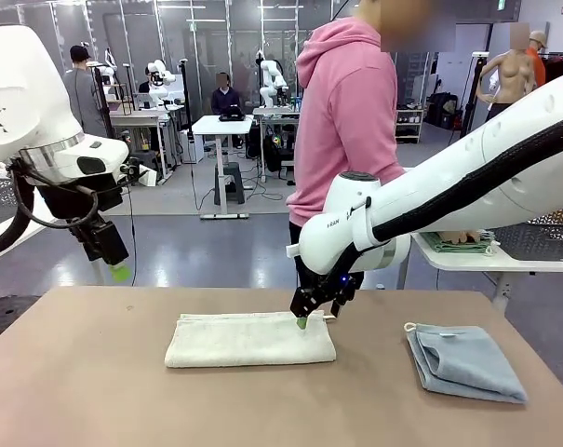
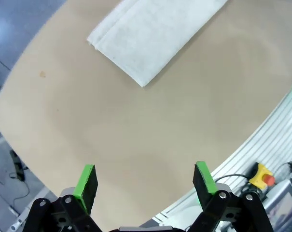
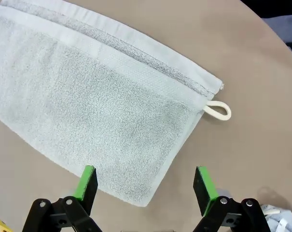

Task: Fold the towels and place them in the basket.
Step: When a person lays out a Towel with hook on the table, fold it in half twice.

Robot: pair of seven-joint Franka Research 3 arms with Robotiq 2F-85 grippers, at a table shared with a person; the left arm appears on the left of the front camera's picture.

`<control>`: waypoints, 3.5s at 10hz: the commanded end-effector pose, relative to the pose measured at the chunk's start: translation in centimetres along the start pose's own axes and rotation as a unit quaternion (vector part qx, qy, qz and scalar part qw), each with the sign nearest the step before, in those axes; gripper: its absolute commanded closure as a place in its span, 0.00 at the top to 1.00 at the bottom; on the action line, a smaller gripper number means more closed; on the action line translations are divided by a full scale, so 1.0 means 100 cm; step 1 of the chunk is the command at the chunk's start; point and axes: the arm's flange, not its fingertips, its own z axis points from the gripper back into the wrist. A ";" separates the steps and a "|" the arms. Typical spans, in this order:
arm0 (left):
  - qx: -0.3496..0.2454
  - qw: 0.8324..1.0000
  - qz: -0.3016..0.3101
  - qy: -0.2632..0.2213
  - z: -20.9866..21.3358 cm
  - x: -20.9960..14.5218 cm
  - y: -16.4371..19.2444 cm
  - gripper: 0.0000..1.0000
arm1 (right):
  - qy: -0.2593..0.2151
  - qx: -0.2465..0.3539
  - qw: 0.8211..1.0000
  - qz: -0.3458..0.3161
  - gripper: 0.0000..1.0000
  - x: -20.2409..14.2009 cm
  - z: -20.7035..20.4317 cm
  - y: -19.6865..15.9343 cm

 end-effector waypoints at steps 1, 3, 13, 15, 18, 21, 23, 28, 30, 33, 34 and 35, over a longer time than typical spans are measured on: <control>-0.007 1.000 0.020 0.007 0.002 0.003 0.008 1.00 | -0.001 0.000 1.000 0.001 1.00 0.001 0.001 0.001; -0.007 1.000 0.020 0.007 0.002 0.003 0.008 1.00 | -0.001 0.000 1.000 0.001 1.00 0.001 0.001 0.001; -0.016 0.998 0.056 0.002 0.202 -0.063 -0.055 1.00 | 0.013 -0.014 0.981 -0.191 1.00 -0.011 -0.039 -0.004; 0.029 0.996 0.081 -0.023 0.245 -0.082 -0.067 1.00 | 0.018 -0.020 0.980 -0.199 1.00 -0.001 -0.047 -0.006; 0.022 0.990 0.138 -0.038 0.263 -0.092 -0.065 1.00 | 0.031 -0.006 0.979 -0.202 1.00 0.004 -0.056 -0.013; 0.020 0.994 0.097 -0.050 0.263 -0.092 -0.070 1.00 | 0.043 -0.004 0.979 -0.199 0.14 0.008 -0.061 -0.010; 0.020 0.994 0.097 -0.050 0.263 -0.092 -0.070 1.00 | 0.056 -0.001 0.976 -0.208 0.00 0.011 -0.061 -0.009; 0.020 0.994 0.097 -0.050 0.263 -0.092 -0.070 1.00 | 0.068 0.001 0.973 -0.219 0.00 0.016 -0.062 -0.007; 0.020 0.994 0.097 -0.050 0.263 -0.092 -0.070 1.00 | 0.071 -0.004 0.973 -0.221 0.00 0.016 -0.059 -0.006; 0.020 0.994 0.097 -0.050 0.263 -0.092 -0.070 1.00 | 0.080 -0.069 0.975 -0.195 0.00 -0.002 -0.038 -0.014; 0.020 0.994 0.097 -0.050 0.263 -0.092 -0.070 1.00 | 0.082 -0.106 0.973 -0.188 0.00 -0.013 -0.018 -0.018; 0.020 0.994 0.097 -0.050 0.263 -0.092 -0.070 1.00 | 0.085 -0.161 0.967 -0.177 0.00 -0.021 0.001 -0.013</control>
